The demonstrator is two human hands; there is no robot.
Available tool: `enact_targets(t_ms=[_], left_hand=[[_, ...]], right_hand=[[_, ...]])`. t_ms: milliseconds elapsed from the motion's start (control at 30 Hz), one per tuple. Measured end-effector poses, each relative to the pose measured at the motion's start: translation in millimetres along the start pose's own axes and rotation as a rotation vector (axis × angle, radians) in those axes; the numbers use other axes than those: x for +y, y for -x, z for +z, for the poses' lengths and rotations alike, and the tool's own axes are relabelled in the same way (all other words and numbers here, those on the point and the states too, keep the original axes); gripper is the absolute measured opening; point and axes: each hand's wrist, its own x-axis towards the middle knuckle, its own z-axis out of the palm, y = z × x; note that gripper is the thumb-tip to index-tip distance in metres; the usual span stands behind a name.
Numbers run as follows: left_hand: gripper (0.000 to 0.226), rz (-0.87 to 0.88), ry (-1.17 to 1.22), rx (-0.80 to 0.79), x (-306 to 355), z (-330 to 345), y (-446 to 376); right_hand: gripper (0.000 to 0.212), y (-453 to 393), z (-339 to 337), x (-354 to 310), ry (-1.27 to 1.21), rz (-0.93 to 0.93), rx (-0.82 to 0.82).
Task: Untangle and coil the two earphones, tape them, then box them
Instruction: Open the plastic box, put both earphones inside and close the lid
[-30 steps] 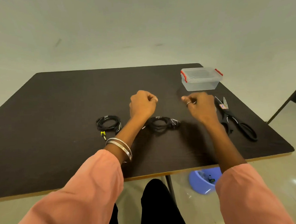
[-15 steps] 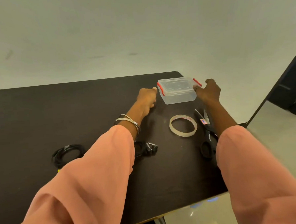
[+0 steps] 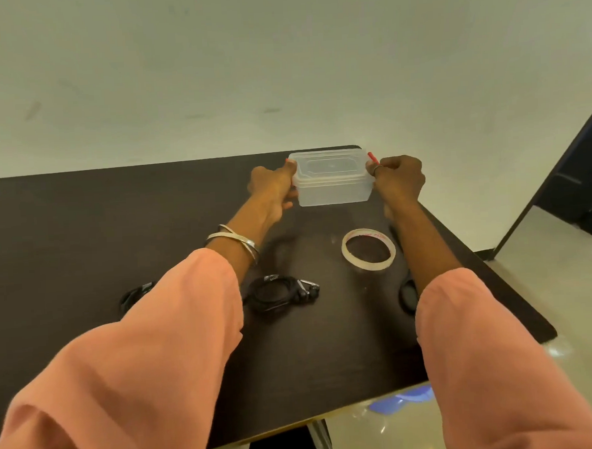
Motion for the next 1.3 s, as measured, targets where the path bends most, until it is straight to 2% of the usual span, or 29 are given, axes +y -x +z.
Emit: enact_targets(t_ms=[167, 300, 467, 767, 967, 1067, 1133, 1200, 1267, 1300], left_hand=[[0.046, -0.009, 0.025, 0.104, 5, -74, 17], [0.022, -0.011, 0.018, 0.167, -1, -131, 43], [0.011, -0.062, -0.023, 0.156, -15, -180, 67], [0.013, -0.032, -0.088, 0.189, -27, -207, 80], [0.002, -0.124, -0.013, 0.22, -30, -210, 77], [0.007, -0.13, -0.028, 0.237, -31, -211, 76], [0.014, -0.148, -0.085, 0.241, -32, -213, 73], [0.021, -0.138, -0.199, 0.27, -33, -216, 70], [0.031, -0.048, -0.334, 0.289, -34, -220, 69], [0.038, 0.03, -0.382, 0.25, -35, -223, 69]], right_hand=[[0.015, 46, 28, -11, -0.195, 0.054, -0.148], [0.02, 88, 50, -14, -0.243, 0.102, -0.298], [0.01, 124, 71, -5, -0.174, 0.134, -0.453], [0.007, 135, 76, -6, -0.147, 0.152, -0.524], [0.008, 133, 76, -13, -0.114, 0.184, -0.513], [0.009, 136, 75, -10, -0.08, 0.232, -0.501], [0.013, 136, 77, -5, 0.052, 0.153, -0.502], [0.017, 134, 77, -3, 0.226, -0.061, -0.45], [0.025, 133, 71, -11, 0.27, -0.267, -0.446], [0.033, 133, 67, -17, 0.262, -0.346, -0.518]])
